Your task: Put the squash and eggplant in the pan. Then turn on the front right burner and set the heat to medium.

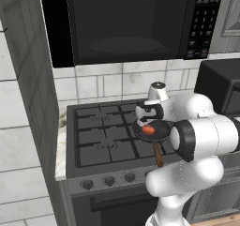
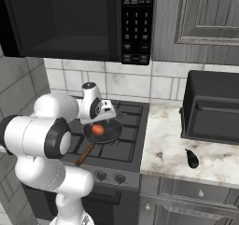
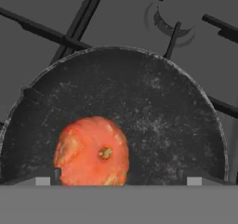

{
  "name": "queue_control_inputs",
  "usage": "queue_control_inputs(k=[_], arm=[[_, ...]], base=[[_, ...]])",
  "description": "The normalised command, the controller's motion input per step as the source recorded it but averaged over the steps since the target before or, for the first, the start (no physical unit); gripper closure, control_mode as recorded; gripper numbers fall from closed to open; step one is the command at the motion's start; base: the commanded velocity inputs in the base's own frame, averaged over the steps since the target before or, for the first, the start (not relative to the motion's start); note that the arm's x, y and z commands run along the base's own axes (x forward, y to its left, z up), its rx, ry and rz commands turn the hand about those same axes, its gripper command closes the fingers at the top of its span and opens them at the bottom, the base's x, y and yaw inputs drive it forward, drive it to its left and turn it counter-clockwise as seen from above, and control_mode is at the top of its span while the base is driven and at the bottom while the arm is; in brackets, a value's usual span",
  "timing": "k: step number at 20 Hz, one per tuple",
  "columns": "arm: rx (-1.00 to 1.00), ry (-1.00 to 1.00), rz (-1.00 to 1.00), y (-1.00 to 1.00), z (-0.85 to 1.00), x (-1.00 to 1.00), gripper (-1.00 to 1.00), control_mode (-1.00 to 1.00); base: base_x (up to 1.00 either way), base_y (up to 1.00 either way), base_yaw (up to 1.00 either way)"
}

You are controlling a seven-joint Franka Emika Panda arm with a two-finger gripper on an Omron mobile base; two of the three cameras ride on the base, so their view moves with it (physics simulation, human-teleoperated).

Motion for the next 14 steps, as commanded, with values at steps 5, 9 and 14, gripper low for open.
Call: queue_control_inputs(k=[5, 9, 14], arm=[[0.0, 0.01, -0.02, -0.3, 0.18, -0.44, -1.0, -1.0], [0.0, 0.07, -0.08, -0.56, 0.0, -0.26, -1.0, -1.0], [0.0, 0.01, -0.15, -0.73, 0.0, -0.17, -1.0, -1.0]], base=[[0.0, 0.0, 0.0], [0.0, 0.0, 0.0], [0.0, 0.0, 0.0]])
